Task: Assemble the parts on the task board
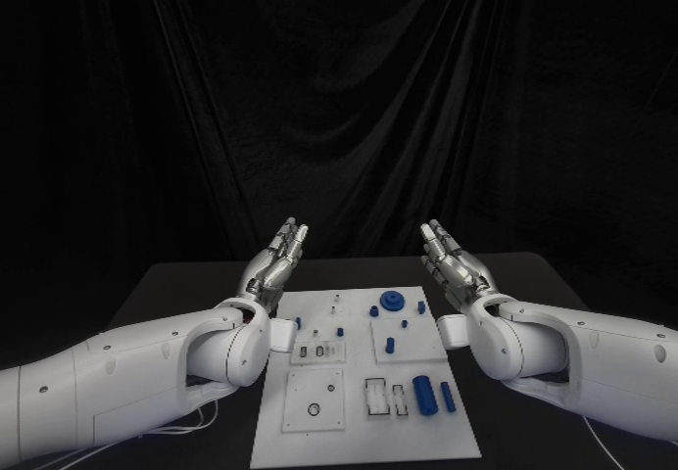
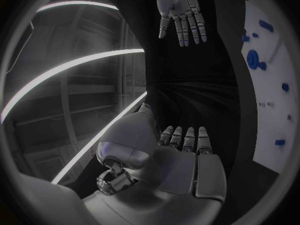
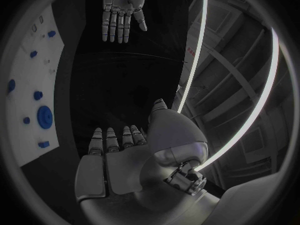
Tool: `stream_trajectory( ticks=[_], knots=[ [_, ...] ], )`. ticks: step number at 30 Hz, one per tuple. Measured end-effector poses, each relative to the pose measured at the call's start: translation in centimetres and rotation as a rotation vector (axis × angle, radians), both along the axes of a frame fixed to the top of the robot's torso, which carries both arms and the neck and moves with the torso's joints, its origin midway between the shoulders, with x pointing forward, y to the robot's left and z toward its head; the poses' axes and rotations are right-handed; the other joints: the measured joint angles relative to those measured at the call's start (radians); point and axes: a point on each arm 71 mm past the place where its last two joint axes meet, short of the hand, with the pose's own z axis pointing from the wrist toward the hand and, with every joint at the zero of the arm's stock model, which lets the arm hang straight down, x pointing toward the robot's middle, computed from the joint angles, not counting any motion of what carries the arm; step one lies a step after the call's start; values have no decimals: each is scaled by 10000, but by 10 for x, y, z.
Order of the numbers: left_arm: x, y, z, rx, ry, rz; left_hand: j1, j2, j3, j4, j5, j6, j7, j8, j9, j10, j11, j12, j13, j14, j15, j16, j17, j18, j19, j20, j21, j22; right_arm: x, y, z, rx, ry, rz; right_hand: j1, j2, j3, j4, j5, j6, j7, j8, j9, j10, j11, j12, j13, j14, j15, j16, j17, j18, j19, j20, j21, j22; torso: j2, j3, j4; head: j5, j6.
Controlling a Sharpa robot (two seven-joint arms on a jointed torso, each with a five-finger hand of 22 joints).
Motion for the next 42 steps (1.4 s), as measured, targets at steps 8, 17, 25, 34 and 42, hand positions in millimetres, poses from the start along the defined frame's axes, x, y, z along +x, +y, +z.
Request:
stream_trajectory(
  ticks=[8, 17, 25, 34, 42],
  knots=[
    [-4, -7, 1, -1311, -72, -1529, 259, 26, -37, 37, 24, -33, -1315, 0, -10, 1, -23, 0, 2, 0, 1, 0, 0, 154, 9, 1046, 0, 1, -4, 1, -3, 1317, 832, 908, 377, 65, -136, 80, 161, -79, -79, 0, -13, -13, -165, 0, 0, 0, 0, 0, 0, 159, 1, -320, 0, 0, -7, 0, -4, 0, -1],
    [-2, 4, 2, -1984, -188, -2272, 673, 45, -36, 36, 140, 10, -800, 0, -10, 0, 414, 0, 5, 0, 2, 0, 1, 154, 6, 1236, 0, 2, -3, -7, -3, 1969, 1094, 1054, 503, 21, -136, 80, 161, 90, 161, 0, -5, 14, 71, 0, 0, 0, 1, 0, 0, 157, -3, -316, 0, 0, -2, -16, 5, 1, -380],
    [4, 19, 1, -1757, -535, -2572, 962, 71, 5, 78, 501, 164, 137, 0, 21, -7, 1125, 0, 6, 14, 278, 0, 3, 154, -10, 1202, 0, 3, 3, -33, 7, 1761, 737, 788, 899, -31, -135, 80, 432, 128, 794, 0, 12, -2, 905, 0, 0, 0, 1, 0, 0, 156, -2, 774, 0, 0, 58, -59, 33, 98, -863],
    [4, 38, 2, -1219, -889, -2803, 1429, -2, 35, 50, 847, 352, 466, 2, 61, 200, 1716, 46, 23, 14, 1143, 0, 6, 153, 70, 2228, 0, 28, 12, -53, 40, 1233, -56, 1267, 2164, -239, 164, -77, 1330, 475, 1622, 41, 85, 10, 1746, 0, 0, -6, 721, 0, 0, 155, 21, 2001, 0, 0, 203, -130, 102, 230, -1387],
    [2, 67, 7, -515, -1228, -2603, 2113, 11, 35, 50, 1805, 660, 854, 97, 128, 730, 2319, 777, 235, 108, 1435, 0, 22, 152, 357, 2516, 219, 165, 29, -54, 92, -59, -958, 2526, 3997, -408, 699, -1042, 2805, 1821, 2847, 546, 314, 443, 3024, 917, 219, 346, 1862, 198, 121, -201, 2024, 2819, 956, 530, 381, -203, 271, 257, -2006]
  ],
)
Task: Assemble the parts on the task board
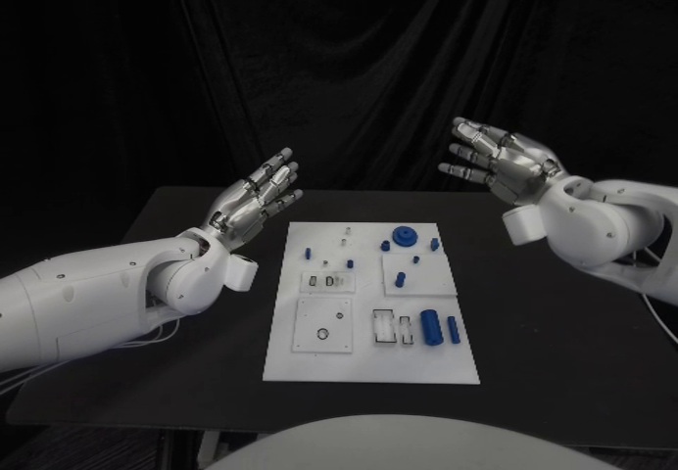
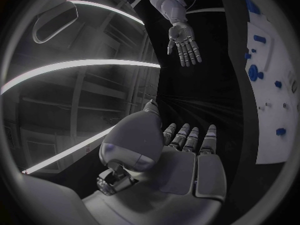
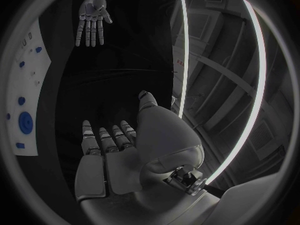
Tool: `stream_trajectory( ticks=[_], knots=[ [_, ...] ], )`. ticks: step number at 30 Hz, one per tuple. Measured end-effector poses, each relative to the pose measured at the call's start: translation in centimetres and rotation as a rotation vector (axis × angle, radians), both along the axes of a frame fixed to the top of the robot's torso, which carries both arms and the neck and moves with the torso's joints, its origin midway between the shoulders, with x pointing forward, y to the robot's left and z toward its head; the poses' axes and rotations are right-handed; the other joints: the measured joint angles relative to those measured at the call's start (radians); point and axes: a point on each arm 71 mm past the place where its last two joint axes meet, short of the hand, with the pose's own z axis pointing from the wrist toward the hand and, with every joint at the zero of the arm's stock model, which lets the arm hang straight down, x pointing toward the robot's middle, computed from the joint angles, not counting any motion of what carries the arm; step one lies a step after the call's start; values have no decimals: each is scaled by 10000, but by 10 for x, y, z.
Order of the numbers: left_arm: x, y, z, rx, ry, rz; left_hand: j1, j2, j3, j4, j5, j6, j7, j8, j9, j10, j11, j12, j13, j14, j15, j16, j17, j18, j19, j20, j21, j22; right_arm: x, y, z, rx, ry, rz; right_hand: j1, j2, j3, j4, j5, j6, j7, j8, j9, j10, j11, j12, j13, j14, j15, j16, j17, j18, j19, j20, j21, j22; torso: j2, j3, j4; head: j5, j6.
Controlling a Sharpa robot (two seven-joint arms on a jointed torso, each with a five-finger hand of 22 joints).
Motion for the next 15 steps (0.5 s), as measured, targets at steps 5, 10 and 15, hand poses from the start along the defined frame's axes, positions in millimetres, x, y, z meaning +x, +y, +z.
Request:
stream_trajectory(
  ticks=[5, 10, 15],
  knots=[
    [1, 9, 9, 226, -298, 135, 242, 8, 71, 3, 317, -57, 15, 0, -7, 25, 97, 106, 4, -21, 90, 0, 1, 0, -47, 73, 0, -15, 4, 2, 16, -1808, -565, 802, 875, 38, 419, -876, -454, 1214, 405, 312, 136, 543, 470, 1067, 115, 1201, 142, 620, 176, -270, 3084, -65, 874, 251, 155, -47, 101, -15, -105],
    [-8, 12, 15, 264, -385, 167, 583, 5, 261, 12, 903, -68, 36, 0, -7, 128, 233, 457, 58, -4, 111, 0, 16, 2, -132, 44, -46, -63, 8, 19, 23, -4497, -1426, 1843, 1428, -338, 1094, -1538, -1989, 3042, 593, 741, 340, 1878, 790, 2433, 268, 2892, -55, 1375, 374, 366, 5236, -99, 1167, 249, 380, -87, 214, -91, -115],
    [-12, 14, 19, 293, -469, 209, 583, 6, 261, 12, 948, -30, 74, 0, -7, 143, 247, 502, 62, -4, 110, 0, 17, 1, -131, 44, -46, -63, 10, 36, 23, -6970, -2363, 2638, 1460, -599, 1623, -1682, -2314, 4425, 616, 865, 461, 2978, 841, 3191, 342, 5169, -74, 2335, 569, 435, 6484, -322, 1203, 201, 611, -104, 291, -223, -116]
  ],
)
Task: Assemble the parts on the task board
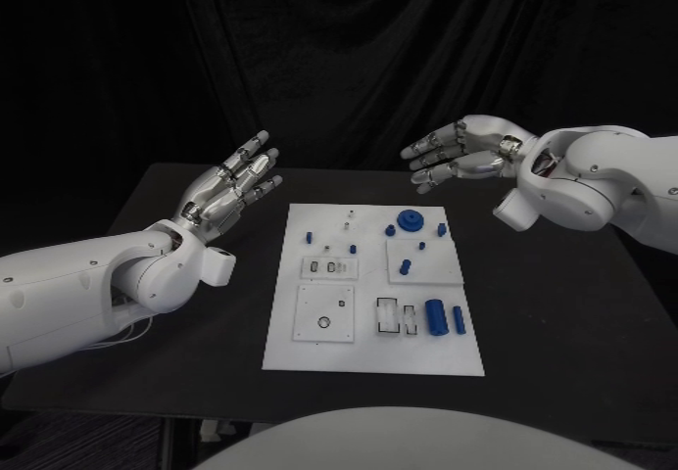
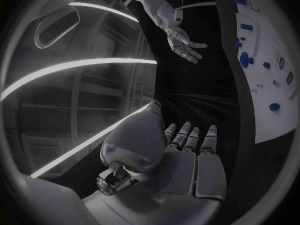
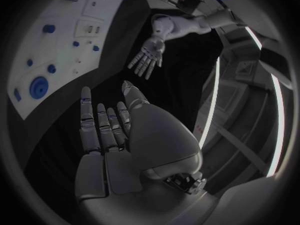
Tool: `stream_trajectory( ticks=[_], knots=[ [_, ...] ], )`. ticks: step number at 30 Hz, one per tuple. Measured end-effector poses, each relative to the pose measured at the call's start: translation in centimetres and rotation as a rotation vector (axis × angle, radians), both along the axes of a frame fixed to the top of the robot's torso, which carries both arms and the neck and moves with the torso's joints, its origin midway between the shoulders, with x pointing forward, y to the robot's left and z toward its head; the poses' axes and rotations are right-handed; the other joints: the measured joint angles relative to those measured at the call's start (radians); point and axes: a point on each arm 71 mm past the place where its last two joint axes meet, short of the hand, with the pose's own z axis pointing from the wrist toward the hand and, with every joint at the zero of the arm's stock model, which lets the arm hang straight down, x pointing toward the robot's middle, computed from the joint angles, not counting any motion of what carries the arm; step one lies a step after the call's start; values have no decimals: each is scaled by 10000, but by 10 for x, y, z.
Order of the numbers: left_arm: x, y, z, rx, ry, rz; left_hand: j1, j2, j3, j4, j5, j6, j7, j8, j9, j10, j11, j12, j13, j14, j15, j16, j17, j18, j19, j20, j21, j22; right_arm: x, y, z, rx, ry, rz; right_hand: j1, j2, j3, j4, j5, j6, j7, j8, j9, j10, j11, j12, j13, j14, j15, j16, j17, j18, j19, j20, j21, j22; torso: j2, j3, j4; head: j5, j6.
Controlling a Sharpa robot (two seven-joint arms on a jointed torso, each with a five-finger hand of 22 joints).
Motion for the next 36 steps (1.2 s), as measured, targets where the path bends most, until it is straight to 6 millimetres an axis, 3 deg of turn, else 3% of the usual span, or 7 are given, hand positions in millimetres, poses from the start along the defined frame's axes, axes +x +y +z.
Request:
stream_trajectory(
  ticks=[6, 13, 16, 17, 21, 24, 36],
  knots=[
    [-2, -1, 1, 9, -32, -33, 79, 17, 29, -5, 59, 129, 128, 0, 7, 0, 0, 33, 0, 1, -2, 0, 0, 0, 0, 0, 0, 1, 2, 14, -1, -3449, -1754, 862, -77, -398, 305, -119, -348, 1079, -477, 63, 131, 1487, -34, 366, 65, 3780, -448, 1261, 601, 0, 2048, -729, 666, 291, 323, -50, 151, -228, -1],
    [-4, 1, 2, 5, -38, -33, 138, 40, 55, 1, 139, 229, 228, 31, 40, 0, 0, 78, -1, 1, -3, 0, 0, -1, 0, 0, 1, 1, 3, 21, 1, -6128, -3887, 1393, -355, -758, 460, -49, -380, 1556, -663, -64, 181, 2819, -497, -246, 79, 6488, -1257, 2689, 1453, 0, 3921, -1545, 2409, 1363, 744, -105, 275, -516, -2],
    [-6, 3, 4, -26, -44, -37, 172, 6, 83, -27, 139, 282, 281, 59, 49, 0, 0, 118, -1, 1, -3, 0, 0, -1, 1, 0, 1, 2, 4, 20, 3, -6902, -4747, 1444, -545, -948, 697, 131, -355, 1842, -704, -210, 266, 3626, -700, -703, 89, 6981, -1571, 4304, 2455, -1, 4228, -1755, 3758, 2428, 900, -121, 318, -601, -2],
    [-7, 3, 5, -37, -47, -39, 172, 6, 84, -28, 183, 324, 322, 59, 59, 0, 0, 157, -1, 1, -3, 0, 0, -1, 0, 0, 1, 2, 4, 21, 3, -7096, -4996, 1444, -565, -968, 809, 188, -253, 1878, -739, -266, 291, 3949, -761, -795, 104, 7204, -1650, 4846, 2790, -9, 4511, -1818, 4900, 3723, 945, -122, 336, -628, -2],
    [-10, 5, 7, -72, -60, -32, 266, 0, 142, -3, 253, 696, 455, 197, 122, -53, 53, 195, -2, 6, 1, 0, 0, -1, 1, 1, 1, 14, 4, 22, 5, -7720, -5888, 1410, -800, -1203, 1214, 441, -20, 2113, -751, -337, 494, 4641, -915, -1236, 107, 8015, -1875, 6967, 4930, -562, 5255, -1997, 8642, 8068, 1166, -139, 423, -754, 19],
    [-11, 8, 8, -78, -59, -10, 354, 11, 154, -13, 292, 874, 615, 251, 136, -54, 53, 234, -2, 38, 32, 0, 0, -2, 23, 23, 1, 14, 4, 23, 4, -7999, -6360, 1388, -872, -1458, 1513, 586, -21, 2160, -772, -433, 627, 4845, -966, -1551, 108, 8379, -1902, 8120, 6449, -724, 5358, -2029, 10026, 9752, 1285, -166, 469, -830, 79],
    [-15, 7, 11, -155, -75, -73, 435, -66, 153, -13, 424, 1161, 433, 348, 148, -50, -89, 458, -2, -26, -195, 0, -18, -1, 55, -55, 1, 24, 4, 26, -1, -8214, -7230, 1285, -1541, -2067, 1503, 1303, -757, 2087, -845, -571, 815, 5139, -1021, -1685, 216, 8706, -1965, 9157, 7962, -871, 5481, -2046, 11115, 11275, 1612, -230, 507, -998, 97]
  ],
)
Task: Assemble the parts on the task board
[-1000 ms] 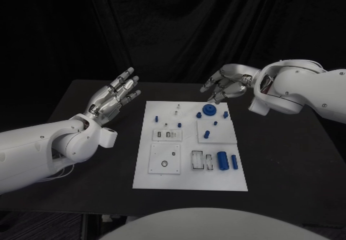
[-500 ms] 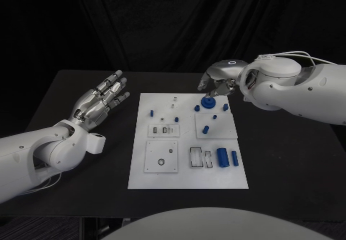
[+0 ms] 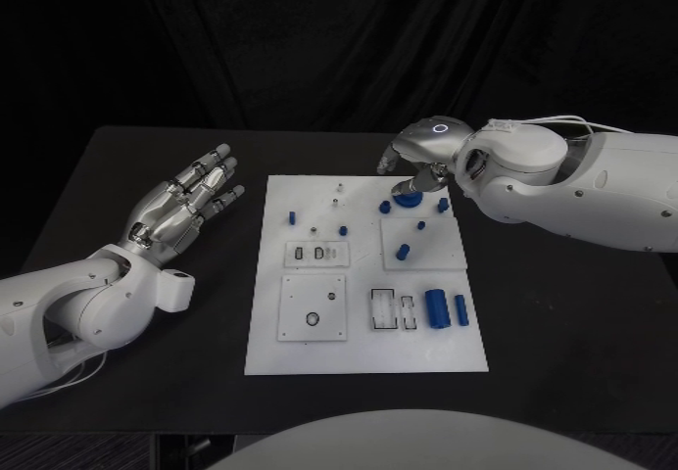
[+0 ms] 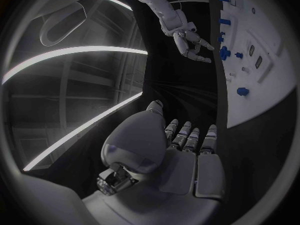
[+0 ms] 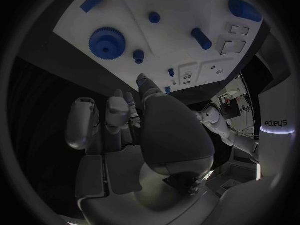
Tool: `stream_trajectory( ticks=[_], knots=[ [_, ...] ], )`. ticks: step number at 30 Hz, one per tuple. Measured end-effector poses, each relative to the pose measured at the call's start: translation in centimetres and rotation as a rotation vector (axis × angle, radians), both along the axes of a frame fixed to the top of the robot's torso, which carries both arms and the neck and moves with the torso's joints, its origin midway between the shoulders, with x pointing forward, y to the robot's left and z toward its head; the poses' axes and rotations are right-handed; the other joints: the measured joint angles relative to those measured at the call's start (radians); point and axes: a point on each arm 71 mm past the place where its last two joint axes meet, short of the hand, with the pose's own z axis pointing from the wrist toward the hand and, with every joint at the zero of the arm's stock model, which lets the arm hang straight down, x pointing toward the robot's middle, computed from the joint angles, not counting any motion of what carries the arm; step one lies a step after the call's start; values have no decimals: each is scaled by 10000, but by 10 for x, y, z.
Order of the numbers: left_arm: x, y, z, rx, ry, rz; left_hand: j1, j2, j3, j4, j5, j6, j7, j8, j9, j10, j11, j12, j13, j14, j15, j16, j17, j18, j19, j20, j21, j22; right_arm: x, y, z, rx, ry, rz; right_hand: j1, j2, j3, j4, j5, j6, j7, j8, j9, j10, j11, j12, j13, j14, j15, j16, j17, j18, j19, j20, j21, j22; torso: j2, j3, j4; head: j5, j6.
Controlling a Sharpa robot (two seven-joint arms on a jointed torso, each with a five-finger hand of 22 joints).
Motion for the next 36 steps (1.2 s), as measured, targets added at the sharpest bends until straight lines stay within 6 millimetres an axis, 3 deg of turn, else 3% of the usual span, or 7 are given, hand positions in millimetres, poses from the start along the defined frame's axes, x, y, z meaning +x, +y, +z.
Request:
stream_trajectory(
  ticks=[7, 9, 16, 19, 30, 36],
  knots=[
    [1, 0, 1, 6, -27, 23, 38, -38, -31, 30, 65, 71, -70, 38, 9, 2, -70, 2, 6, 28, -28, 0, 0, 0, 36, -35, 0, 2, -3, -1, 0, 29, -134, 134, -233, -233, 56, 333, 235, -6, -79, -24, 64, 117, 47, 0, 60, 0, 0, 85, 103, 1, 0, 0, 75, 107, 87, 1, -2, -68, 4],
    [2, 0, 0, 16, -32, 34, 38, -38, -31, 29, 65, 71, -70, 37, 9, 2, -70, 38, 6, 28, -28, 0, 0, 0, 35, -36, 0, 2, -4, -2, 0, 26, -149, 139, -204, -309, 139, 416, 590, 20, -127, -37, 101, 181, 67, 0, 104, 0, 0, 84, 97, 1, 0, 1, 75, 131, 111, 6, -2, -81, 51],
    [4, 0, 0, 43, -53, 49, 75, -2, -61, 0, 112, 141, -139, 80, 24, 38, -106, 191, 26, 64, -64, 0, 19, -1, 18, -126, 0, 1, -4, -4, -1, -17, -159, 178, -80, -433, 478, 542, 2481, 166, -157, -37, 269, 499, 70, 1, 280, 0, 0, 85, 72, 3, -55, 54, 75, 236, 190, 10, 2, -142, 177],
    [5, 0, -1, 57, -57, 67, 75, -2, -61, -1, 112, 141, -139, 80, 24, 38, -106, 191, 26, 64, -64, 0, 18, -1, 18, -126, 1, 1, -4, -4, -2, -45, -122, 197, -17, -495, 596, 535, 2869, 201, -193, -37, 301, 535, 34, 1, 311, -1, 0, 43, 61, 3, -54, 54, 75, 248, 237, 10, 2, -157, 229],
    [6, -1, -1, 55, -62, 42, 74, -3, -60, -1, 112, 141, -138, 79, 23, 38, -106, 191, 24, 64, -63, 0, 19, -1, 18, -126, 1, 0, -2, -4, -16, -225, 210, 150, -17, -495, 708, 531, 2895, 233, -160, -37, 335, 570, 69, 1, 338, -38, 36, -2, 4, 4, -126, 53, 75, 231, 351, 0, -18, -278, 442],
    [7, -1, -1, 68, -66, 51, 93, -21, -60, -1, 154, 141, -138, 78, 22, 38, -106, 191, 24, 64, -63, 0, 27, -1, 18, -125, 1, 0, -1, -3, -22, -277, 323, 183, -17, -495, 774, 522, 2703, 234, -160, -36, 349, 569, 69, 1, 361, -38, 36, -34, -42, 4, -126, 53, 75, 218, 352, -14, -19, -278, 458]
  ],
)
